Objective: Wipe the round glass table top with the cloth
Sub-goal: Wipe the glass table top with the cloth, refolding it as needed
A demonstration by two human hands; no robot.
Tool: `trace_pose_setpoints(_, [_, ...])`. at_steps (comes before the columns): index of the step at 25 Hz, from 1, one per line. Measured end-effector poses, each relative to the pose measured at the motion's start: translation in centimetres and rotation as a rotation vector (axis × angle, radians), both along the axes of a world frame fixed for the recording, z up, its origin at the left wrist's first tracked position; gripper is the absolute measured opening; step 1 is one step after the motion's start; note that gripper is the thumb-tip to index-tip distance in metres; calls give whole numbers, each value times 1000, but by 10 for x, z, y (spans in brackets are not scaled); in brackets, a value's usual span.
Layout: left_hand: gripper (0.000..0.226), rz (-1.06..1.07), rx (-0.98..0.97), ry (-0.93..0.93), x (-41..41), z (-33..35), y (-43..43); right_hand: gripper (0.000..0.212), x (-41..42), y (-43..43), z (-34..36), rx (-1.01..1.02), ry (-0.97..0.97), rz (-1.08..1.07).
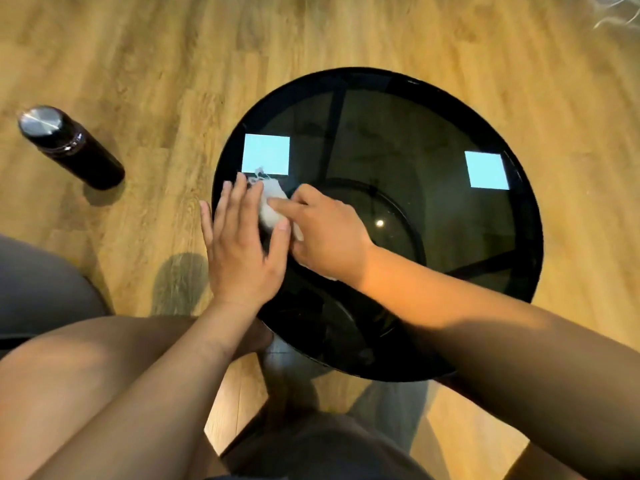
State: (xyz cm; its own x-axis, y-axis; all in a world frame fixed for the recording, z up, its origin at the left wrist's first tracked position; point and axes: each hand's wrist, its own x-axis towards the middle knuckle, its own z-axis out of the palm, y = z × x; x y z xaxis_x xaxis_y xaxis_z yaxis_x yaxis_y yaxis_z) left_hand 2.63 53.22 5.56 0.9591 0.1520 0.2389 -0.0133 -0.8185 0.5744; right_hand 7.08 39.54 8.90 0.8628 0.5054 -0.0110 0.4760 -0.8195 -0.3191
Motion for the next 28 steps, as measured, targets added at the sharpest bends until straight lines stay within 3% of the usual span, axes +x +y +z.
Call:
trace_pose_setpoints(3, [64,9,158,143,4,-1,-1,46,0,-117,-1,-80,-77,-282])
trace_pose_setpoints(6, [64,7,104,148,4,1,-3,55,33,-250,15,-297,-46,-755])
trace_pose_setpoints(8, [64,7,39,126,3,1,-1,54,52,-272,21,-350,-11,-878])
trace_pose_setpoints(13, [64,2,-16,96,4,0,0,54,93,-174,15,-282,-66,-865])
trace_pose_setpoints(16, [65,-20,17,97,4,-1,1,45,80,-77,13,-227,-79,-613])
trace_pose_setpoints(20, [68,-6,-49,71,2,1,0,39,34,43,13,-68,81,-195])
trace_pose_setpoints(23, [63,-1,-52,74,1,0,2,38,26,14,13,-158,37,-154])
trace_pose_setpoints(28, [60,0,0,120,2,1,1,44,43,-185,16,-349,11,-612])
